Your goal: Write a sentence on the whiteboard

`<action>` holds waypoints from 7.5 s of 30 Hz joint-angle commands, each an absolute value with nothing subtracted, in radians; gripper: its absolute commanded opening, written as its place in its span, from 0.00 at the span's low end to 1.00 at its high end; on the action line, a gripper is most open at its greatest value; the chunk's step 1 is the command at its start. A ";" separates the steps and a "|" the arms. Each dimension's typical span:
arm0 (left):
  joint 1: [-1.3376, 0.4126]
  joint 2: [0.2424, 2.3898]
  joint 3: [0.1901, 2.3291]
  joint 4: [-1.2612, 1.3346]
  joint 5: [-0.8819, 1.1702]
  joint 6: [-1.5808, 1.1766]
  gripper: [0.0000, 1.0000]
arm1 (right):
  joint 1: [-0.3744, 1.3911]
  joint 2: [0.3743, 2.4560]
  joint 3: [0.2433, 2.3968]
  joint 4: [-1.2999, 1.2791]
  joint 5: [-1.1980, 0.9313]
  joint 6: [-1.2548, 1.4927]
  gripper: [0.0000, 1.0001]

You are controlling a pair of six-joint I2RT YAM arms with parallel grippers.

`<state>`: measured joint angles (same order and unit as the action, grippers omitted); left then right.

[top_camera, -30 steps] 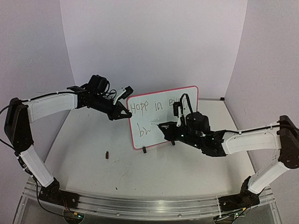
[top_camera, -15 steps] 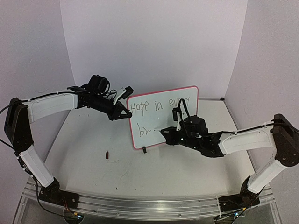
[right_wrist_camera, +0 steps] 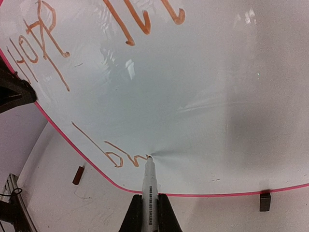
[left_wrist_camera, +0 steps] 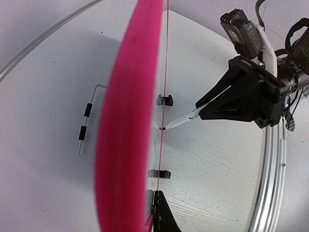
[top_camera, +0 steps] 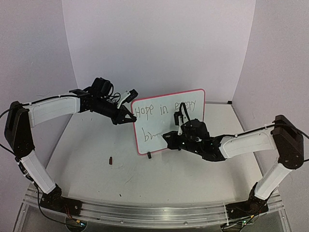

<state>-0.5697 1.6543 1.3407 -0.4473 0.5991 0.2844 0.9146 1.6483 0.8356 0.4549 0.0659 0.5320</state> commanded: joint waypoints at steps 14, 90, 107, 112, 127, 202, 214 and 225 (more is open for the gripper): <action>-0.575 1.654 1.330 -0.518 0.514 0.339 0.00 | 0.911 1.594 0.826 0.477 0.204 0.554 0.00; -0.578 1.665 1.331 -0.519 0.517 0.339 0.00 | 0.894 1.627 0.844 0.483 0.129 0.510 0.00; -0.577 1.662 1.331 -0.519 0.515 0.340 0.00 | 0.894 1.642 0.816 0.438 0.194 0.555 0.00; -0.577 1.660 1.331 -0.521 0.513 0.339 0.00 | 0.894 1.625 0.832 0.434 0.206 0.542 0.00; -0.577 1.654 1.331 -0.520 0.512 0.341 0.00 | 0.894 1.563 0.860 0.412 0.214 0.512 0.00; -0.578 1.652 1.331 -0.521 0.514 0.340 0.00 | 0.894 1.564 0.821 0.417 0.192 0.534 0.00; -0.578 1.652 1.331 -0.522 0.513 0.340 0.00 | 0.893 1.591 0.839 0.423 0.214 0.540 0.00; -0.579 1.651 1.331 -0.521 0.514 0.340 0.00 | 0.894 1.544 0.801 0.416 0.317 0.572 0.00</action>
<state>-0.5732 1.6539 1.3407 -0.4465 0.5976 0.2882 0.8978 1.5760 0.8092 0.4023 0.2415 0.5584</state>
